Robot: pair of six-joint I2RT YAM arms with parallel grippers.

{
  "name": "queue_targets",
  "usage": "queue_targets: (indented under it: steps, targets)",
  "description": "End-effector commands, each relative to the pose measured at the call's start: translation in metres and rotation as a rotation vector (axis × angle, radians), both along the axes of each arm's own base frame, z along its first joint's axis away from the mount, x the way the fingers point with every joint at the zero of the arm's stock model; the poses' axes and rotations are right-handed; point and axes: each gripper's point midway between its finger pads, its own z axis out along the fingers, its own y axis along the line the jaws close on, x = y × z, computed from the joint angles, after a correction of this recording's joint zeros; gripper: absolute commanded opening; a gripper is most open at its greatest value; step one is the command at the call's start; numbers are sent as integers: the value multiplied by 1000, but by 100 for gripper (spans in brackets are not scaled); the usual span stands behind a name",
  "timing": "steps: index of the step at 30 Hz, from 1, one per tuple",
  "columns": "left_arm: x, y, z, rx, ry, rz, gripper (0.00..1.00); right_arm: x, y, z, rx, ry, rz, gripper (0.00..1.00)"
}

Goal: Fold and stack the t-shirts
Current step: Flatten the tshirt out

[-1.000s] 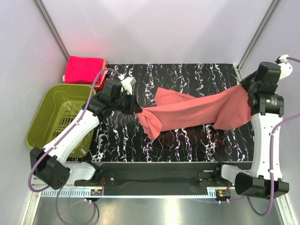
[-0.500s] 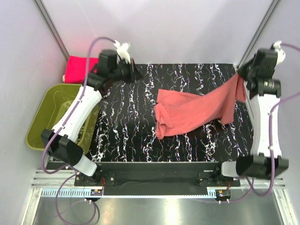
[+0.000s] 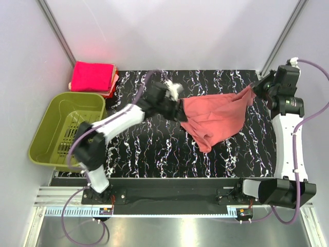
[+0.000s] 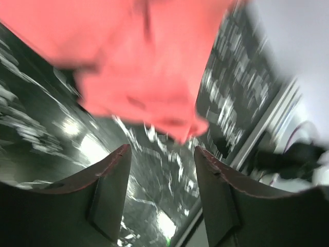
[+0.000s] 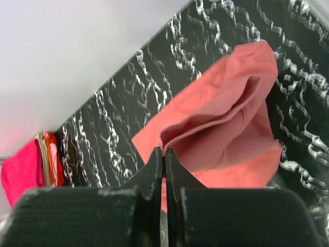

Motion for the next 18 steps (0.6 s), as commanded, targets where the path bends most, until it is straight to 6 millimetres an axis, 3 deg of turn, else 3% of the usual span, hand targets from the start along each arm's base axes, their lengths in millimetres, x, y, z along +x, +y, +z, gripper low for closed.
queue_targets:
  steps: [1, 5, 10, 14, 18]
  targets:
    - [-7, -40, -32, 44, -8, -38, 58, -14, 17, -5, 61, -28, 59, 0]
    - [5, -48, -67, 84, 42, -6, 64, -31, 25, -15, 89, -35, 77, 0]
    - [15, -58, -106, 121, 108, -2, 67, -34, 26, -43, 84, 20, 89, 0]
    - [31, -46, -122, 208, 81, 75, 74, -34, 26, -42, 81, 19, 88, 0]
    - [48, -46, -120, 223, 32, 112, 75, -34, 26, -36, 81, 5, 89, 0]
